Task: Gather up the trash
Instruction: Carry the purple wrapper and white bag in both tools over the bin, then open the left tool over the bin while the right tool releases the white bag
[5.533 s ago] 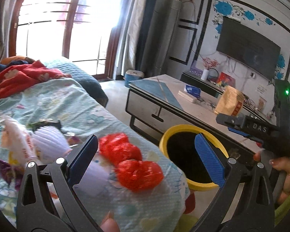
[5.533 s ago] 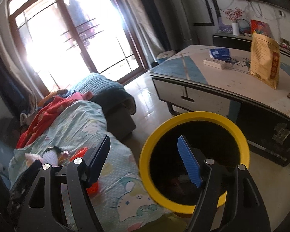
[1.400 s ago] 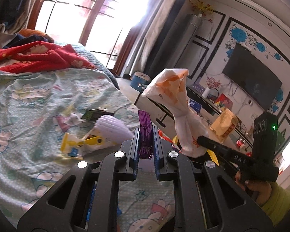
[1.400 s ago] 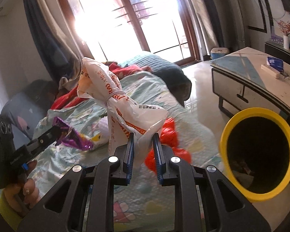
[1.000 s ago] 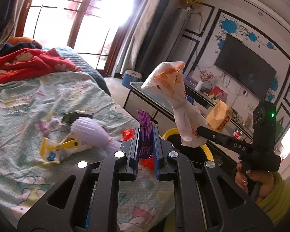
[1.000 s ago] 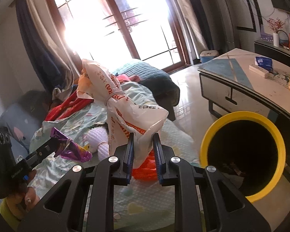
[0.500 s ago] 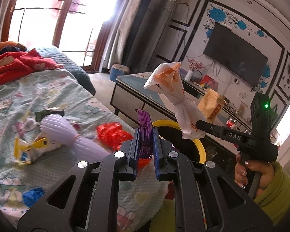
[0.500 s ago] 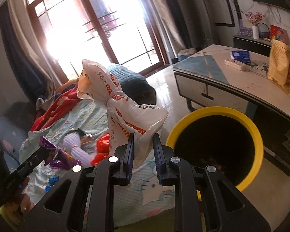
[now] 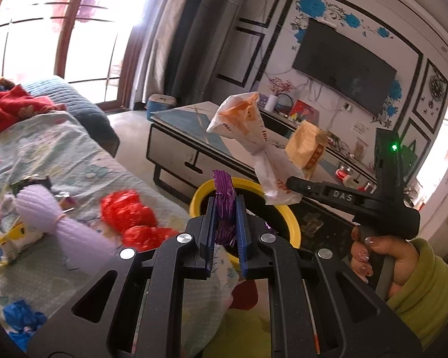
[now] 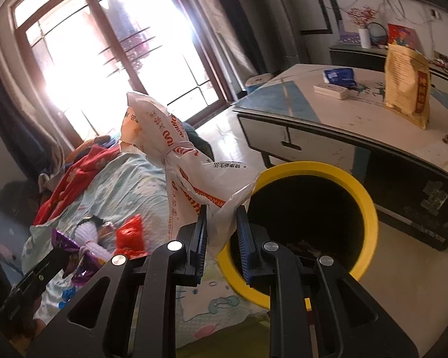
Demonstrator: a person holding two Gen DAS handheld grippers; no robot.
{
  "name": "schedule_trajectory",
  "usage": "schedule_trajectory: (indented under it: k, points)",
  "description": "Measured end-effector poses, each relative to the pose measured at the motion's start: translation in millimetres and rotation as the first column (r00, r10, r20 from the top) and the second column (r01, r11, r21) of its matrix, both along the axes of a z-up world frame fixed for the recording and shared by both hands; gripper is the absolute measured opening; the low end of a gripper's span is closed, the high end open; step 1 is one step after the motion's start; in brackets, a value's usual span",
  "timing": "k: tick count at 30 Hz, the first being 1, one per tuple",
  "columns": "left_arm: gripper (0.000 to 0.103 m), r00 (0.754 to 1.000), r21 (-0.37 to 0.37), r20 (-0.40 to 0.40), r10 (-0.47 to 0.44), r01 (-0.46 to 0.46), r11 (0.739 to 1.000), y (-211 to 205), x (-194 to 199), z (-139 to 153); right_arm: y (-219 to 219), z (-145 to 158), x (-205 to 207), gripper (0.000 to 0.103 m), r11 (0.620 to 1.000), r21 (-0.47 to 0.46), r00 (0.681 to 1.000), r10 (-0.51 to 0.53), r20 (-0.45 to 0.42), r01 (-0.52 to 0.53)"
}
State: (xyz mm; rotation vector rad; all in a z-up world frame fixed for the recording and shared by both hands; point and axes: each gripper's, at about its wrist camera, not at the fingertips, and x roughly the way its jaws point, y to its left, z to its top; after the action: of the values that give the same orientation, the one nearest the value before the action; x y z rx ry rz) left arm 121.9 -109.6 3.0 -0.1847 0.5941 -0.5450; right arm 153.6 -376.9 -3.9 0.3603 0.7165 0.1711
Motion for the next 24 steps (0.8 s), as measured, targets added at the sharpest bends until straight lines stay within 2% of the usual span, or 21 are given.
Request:
schedule_trajectory:
  k: [9, 24]
  points:
    - [0.008, 0.999, 0.018, -0.002, -0.053, 0.053, 0.998, -32.5, 10.8, -6.6, -28.2, -14.6, 9.3, 0.019, 0.996, -0.011, 0.996, -0.087, -0.032, 0.086]
    - [0.008, 0.995, 0.034, -0.031, -0.099, 0.101, 0.994, -67.7, 36.0, -26.4, -54.7, -37.5, 20.0, 0.019, 0.984, -0.052, 0.982, -0.172, -0.078, 0.168]
